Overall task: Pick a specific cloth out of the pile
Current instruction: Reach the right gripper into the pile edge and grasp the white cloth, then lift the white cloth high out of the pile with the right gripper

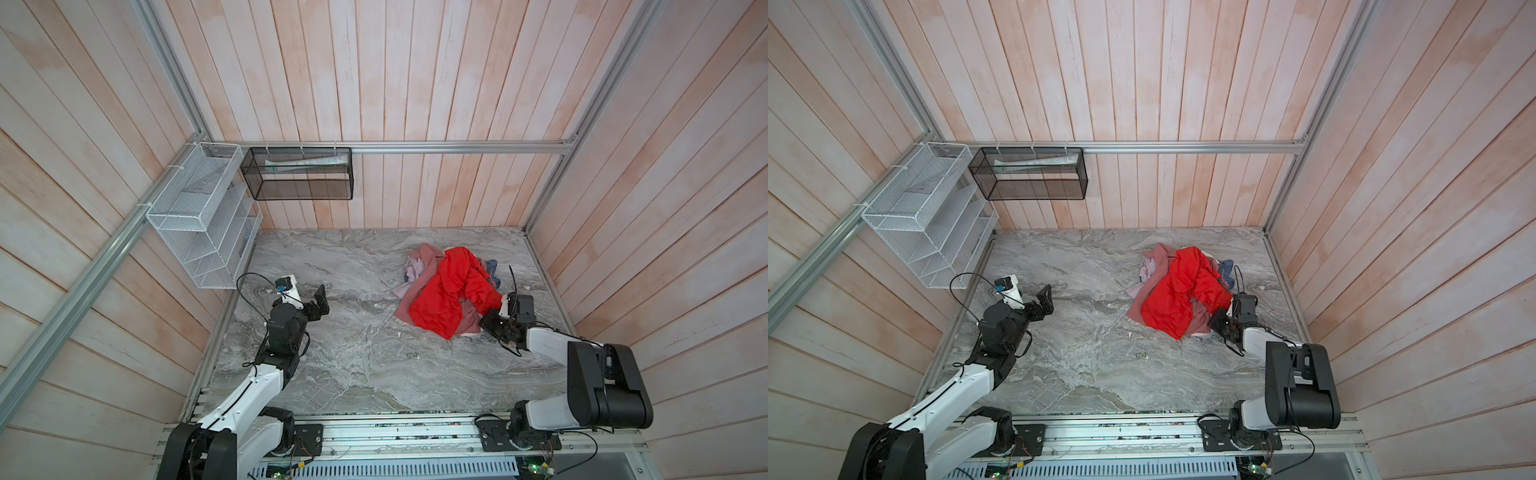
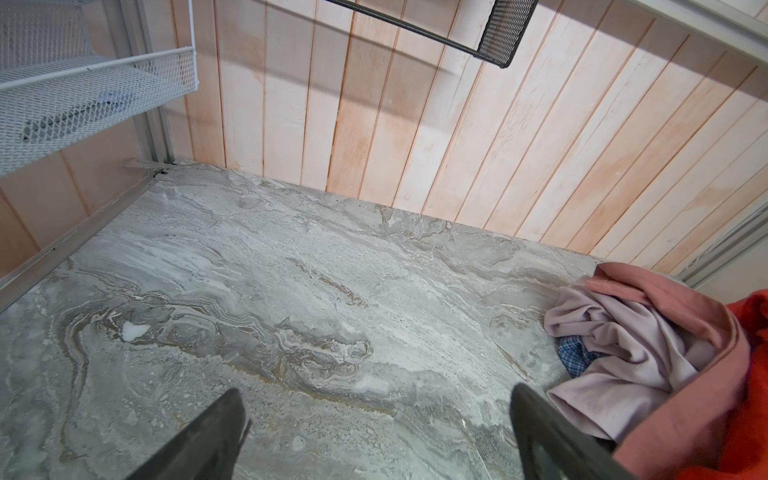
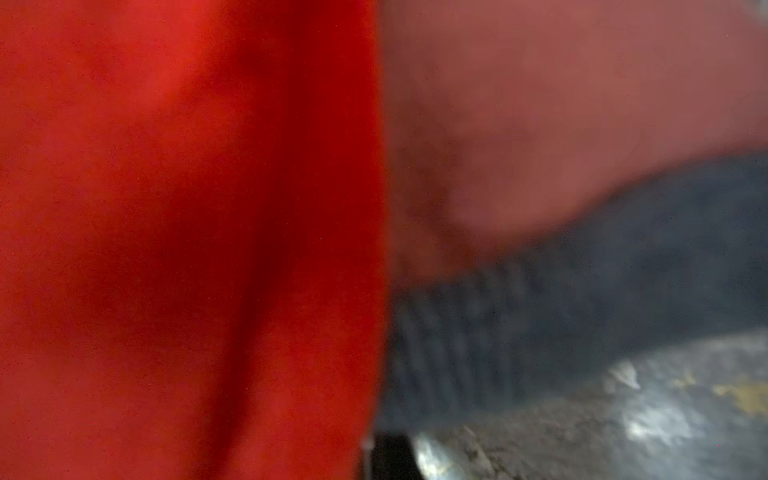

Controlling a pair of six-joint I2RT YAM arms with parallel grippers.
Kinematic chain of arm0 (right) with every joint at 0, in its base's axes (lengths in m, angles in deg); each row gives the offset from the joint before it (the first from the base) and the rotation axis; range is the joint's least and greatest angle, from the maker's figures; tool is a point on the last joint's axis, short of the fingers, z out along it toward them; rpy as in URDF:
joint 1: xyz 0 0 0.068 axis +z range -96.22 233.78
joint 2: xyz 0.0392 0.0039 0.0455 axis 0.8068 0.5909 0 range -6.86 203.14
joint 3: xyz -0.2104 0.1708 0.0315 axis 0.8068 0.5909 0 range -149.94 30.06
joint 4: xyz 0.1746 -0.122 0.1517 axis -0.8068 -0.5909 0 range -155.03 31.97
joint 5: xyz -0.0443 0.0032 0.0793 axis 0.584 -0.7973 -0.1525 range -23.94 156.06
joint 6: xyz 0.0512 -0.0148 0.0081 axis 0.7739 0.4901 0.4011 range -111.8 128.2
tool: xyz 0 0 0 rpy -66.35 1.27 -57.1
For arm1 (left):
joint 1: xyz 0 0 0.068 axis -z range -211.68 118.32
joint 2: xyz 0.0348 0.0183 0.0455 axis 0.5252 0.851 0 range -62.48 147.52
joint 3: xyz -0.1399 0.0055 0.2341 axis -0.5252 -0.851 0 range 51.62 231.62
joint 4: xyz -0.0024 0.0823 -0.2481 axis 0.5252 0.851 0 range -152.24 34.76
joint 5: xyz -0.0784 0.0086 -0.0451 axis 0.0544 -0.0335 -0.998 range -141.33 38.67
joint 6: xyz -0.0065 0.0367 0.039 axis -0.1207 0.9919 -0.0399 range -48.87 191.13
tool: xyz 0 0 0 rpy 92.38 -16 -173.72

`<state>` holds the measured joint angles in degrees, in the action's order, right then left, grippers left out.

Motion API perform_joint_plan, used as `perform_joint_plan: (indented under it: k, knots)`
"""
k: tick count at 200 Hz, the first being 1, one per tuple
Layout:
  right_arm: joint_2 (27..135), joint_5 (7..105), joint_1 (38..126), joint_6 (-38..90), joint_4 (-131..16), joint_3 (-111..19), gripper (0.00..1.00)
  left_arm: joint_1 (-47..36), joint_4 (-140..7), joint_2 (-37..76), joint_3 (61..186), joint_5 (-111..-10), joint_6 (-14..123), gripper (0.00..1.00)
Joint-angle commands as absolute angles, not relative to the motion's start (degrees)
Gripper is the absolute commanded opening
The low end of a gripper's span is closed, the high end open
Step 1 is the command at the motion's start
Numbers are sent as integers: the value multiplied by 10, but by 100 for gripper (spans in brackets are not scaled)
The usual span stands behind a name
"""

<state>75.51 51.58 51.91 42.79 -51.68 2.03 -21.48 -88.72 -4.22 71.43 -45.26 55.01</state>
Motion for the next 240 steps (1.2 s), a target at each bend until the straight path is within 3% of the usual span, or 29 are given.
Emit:
perform_joint_plan:
  k: [1, 50, 73, 166, 240]
  knots:
    - [744, 497, 514, 450, -493, 47, 0, -213, -890, -53, 706, -441, 550, 100]
    - [581, 571, 510, 428, -590, -36, 0, -215, -883, -54, 707, -430, 538, 100]
    - [537, 562, 510, 411, -613, -111, 0, -216, -886, -49, 707, -439, 533, 100]
    - [536, 582, 539, 331, -717, -438, 0, -215, -884, -50, 713, -457, 523, 100]
    - [662, 574, 601, 274, -726, -678, 0, -215, -875, -52, 713, -464, 515, 100]
